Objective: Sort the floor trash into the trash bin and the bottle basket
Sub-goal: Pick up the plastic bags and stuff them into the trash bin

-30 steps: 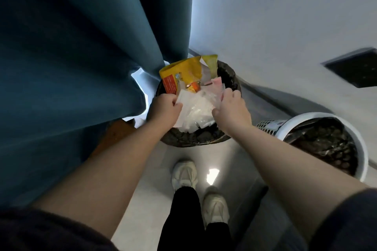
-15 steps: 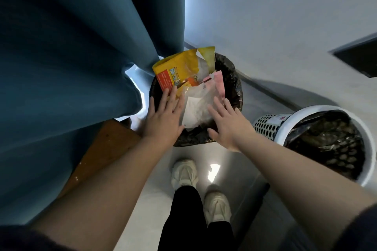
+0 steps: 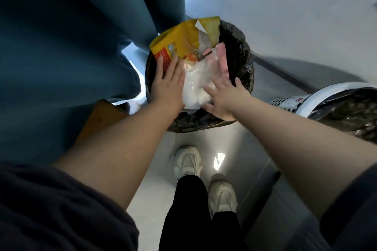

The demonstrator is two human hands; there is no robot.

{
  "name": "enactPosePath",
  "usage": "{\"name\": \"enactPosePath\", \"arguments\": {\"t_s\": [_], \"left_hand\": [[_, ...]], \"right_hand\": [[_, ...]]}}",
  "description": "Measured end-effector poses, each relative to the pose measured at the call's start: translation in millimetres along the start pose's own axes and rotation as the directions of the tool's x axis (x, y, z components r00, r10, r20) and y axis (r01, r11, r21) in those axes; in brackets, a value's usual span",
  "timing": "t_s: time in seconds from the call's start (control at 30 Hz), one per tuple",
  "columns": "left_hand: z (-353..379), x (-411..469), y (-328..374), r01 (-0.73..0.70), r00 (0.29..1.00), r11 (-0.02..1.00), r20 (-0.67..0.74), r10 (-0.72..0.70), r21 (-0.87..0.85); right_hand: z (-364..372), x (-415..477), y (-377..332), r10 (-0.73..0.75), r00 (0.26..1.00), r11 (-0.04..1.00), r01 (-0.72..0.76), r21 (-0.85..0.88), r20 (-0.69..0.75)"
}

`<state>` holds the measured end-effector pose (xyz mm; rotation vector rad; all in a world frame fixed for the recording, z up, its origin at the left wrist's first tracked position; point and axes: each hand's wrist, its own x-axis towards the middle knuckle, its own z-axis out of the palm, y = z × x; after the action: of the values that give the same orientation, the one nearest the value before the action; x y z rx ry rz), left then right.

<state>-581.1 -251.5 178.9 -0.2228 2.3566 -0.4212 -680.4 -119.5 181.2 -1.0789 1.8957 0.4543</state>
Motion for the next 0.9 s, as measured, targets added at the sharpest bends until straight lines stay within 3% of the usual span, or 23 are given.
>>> {"name": "enactPosePath", "arguments": {"t_s": [0.2,0.4,0.53,0.7,0.8,0.9], "left_hand": [[-63,-97,-36,0.104,0.995,0.983,0.02,-0.103,-0.152],[-161,-257,-61,0.245,0.949,0.862,-0.073,-0.307,-0.444],[-214,-394,-60,0.387,0.866,0.718,-0.041,-0.499,-0.578],[-235,-549,-29,0.504,0.742,0.475,0.08,-0.665,-0.721],[-238,-627,-17,0.597,0.648,0.366,0.16,-0.745,-0.714],[-228,-684,-13,0.691,0.531,0.253,0.237,-0.814,-0.677]], "right_hand": [[-38,-110,3,0.038,0.984,0.994,-0.056,-0.095,-0.174],[-93,-275,-27,0.056,0.909,0.997,-0.076,-0.033,-0.412],[-105,-402,-72,0.031,0.876,0.998,-0.002,0.061,-0.482],[-86,-521,-130,0.006,0.903,0.967,0.105,0.233,-0.429],[-81,-567,-167,-0.118,0.876,0.956,0.227,0.185,-0.468],[-86,-595,-204,-0.285,0.808,0.941,0.337,0.009,-0.516]]}}
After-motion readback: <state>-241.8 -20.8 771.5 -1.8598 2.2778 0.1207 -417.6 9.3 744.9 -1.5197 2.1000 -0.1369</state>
